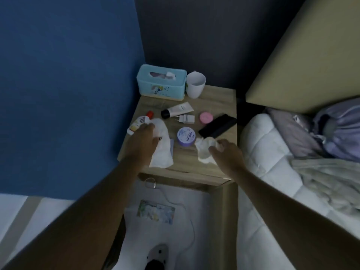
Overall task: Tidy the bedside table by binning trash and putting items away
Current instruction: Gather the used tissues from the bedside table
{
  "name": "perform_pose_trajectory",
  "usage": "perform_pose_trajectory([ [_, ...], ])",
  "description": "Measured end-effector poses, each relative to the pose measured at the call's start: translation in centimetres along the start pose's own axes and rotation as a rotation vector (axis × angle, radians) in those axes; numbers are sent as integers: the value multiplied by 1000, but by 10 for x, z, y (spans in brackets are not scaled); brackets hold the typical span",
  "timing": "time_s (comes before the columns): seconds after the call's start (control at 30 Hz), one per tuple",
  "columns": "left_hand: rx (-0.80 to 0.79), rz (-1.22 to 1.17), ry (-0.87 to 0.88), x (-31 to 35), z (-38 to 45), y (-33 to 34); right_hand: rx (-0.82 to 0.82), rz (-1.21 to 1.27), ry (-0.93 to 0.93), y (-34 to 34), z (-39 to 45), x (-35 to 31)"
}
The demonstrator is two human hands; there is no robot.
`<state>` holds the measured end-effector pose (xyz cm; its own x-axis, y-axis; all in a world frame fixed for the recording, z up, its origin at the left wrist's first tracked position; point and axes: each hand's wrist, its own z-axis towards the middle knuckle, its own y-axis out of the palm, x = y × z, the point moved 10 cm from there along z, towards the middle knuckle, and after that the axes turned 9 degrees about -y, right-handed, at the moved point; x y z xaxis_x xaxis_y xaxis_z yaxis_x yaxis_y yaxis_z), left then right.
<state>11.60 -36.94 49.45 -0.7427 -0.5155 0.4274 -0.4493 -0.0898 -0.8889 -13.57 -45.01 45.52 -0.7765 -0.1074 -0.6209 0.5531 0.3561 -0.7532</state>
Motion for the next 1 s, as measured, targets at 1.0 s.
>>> perform_pose_trajectory([
  [1.0, 34, -166, 55, -42, 132, 35, 185, -16, 64, 8, 159, -31],
])
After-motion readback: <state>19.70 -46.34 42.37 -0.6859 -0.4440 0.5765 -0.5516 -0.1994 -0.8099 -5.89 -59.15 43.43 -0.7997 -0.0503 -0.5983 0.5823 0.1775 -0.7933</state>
